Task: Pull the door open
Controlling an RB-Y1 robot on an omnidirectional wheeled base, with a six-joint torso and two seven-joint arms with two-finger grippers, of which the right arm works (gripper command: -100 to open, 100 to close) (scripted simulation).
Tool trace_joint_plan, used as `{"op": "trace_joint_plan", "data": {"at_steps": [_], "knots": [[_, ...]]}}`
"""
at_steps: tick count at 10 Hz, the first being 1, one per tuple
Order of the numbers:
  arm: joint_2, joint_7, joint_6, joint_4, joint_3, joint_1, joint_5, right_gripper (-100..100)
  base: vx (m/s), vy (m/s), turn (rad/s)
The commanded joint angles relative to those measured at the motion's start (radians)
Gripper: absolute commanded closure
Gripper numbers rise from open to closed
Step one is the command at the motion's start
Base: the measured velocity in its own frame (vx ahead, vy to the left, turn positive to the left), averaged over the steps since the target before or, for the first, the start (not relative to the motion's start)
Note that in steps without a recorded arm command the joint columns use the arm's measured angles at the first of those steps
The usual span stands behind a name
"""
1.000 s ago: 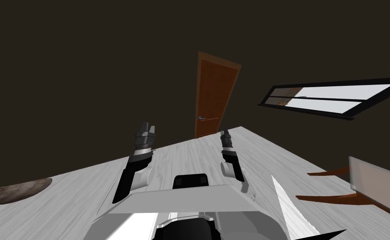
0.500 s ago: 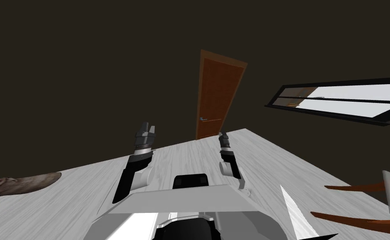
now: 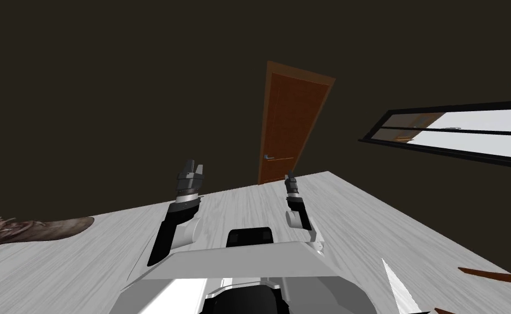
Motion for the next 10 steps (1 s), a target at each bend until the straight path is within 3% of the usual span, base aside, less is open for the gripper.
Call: {"op": "trace_joint_plan", "data": {"at_steps": [1, 10], "knots": [[-0.002, 0.000, -0.014, 0.029, 0.002, -0.007, -0.005, -100, 0.071, -0.036, 0.026], [-0.035, -0.009, -0.090, 0.300, 0.015, -0.110, -0.084, -100, 0.081, -0.062, 0.107]]}}
